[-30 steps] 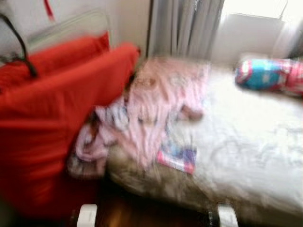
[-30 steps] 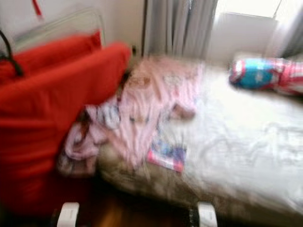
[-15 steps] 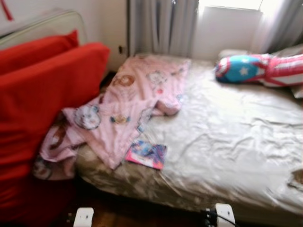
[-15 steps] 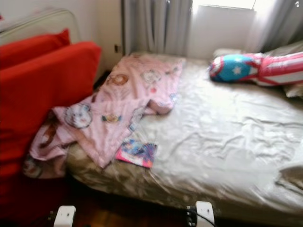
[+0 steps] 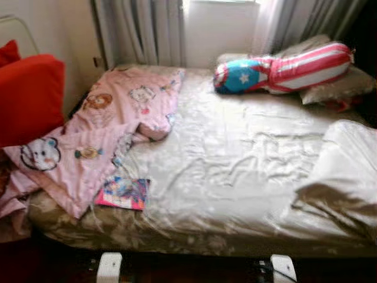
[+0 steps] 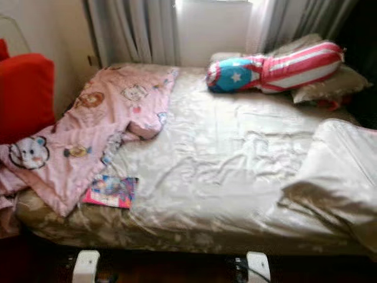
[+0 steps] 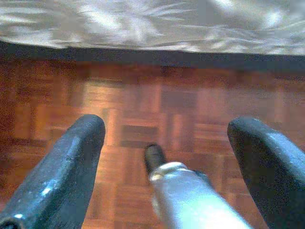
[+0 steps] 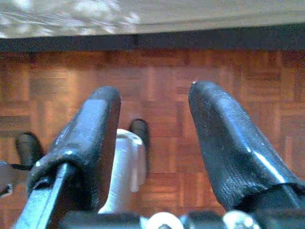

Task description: Clean up the room

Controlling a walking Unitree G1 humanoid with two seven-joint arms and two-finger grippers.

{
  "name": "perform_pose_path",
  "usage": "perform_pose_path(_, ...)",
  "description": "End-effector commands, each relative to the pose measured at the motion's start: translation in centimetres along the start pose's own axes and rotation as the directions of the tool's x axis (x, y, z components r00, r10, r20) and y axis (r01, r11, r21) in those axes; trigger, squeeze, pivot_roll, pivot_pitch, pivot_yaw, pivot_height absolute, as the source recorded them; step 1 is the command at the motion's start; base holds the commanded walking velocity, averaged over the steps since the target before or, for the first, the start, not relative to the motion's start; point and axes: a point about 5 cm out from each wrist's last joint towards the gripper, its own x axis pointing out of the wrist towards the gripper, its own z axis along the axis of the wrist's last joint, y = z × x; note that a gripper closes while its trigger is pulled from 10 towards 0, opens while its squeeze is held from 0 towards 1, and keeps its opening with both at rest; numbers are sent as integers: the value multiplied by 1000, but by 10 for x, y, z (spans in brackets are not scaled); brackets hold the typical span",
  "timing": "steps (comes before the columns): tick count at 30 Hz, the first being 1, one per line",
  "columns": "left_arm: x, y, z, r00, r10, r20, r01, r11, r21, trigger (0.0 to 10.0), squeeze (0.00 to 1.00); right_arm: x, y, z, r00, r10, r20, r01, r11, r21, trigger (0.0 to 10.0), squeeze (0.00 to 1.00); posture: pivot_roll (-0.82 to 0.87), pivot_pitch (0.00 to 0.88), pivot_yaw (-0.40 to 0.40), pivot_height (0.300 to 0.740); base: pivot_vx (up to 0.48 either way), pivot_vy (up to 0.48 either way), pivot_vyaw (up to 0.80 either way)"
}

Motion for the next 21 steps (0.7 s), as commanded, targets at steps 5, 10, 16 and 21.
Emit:
perform_pose_path(5,-2,2,-7,1000,-1,-28,1,1000,10,10000,0,1,1,5,1000,1,13,-1,1000,-2,10000,0,-112,0,-37,740,0,-358,0)
perform_pose_path(10,-2,2,-7,1000,-3,-29,3,1000,11,10000,0,1,0,5,1000,-2,14,2,1000,1,10000,0,-112,0,-39,740,0,-358,0)
perform_pose_path(16,-2,2,-8,1000,-2,-29,2,1000,11,10000,0,1,-1,5,1000,-9,9,9,1000,-5,10000,0,-112,0,-39,740,0,-358,0)
perform_pose_path(21,-2,2,-7,1000,-3,-30,3,1000,11,10000,0,1,-1,4,1000,-13,2,13,1000,2,10000,0,-117,0,-37,740,0,-358,-398)
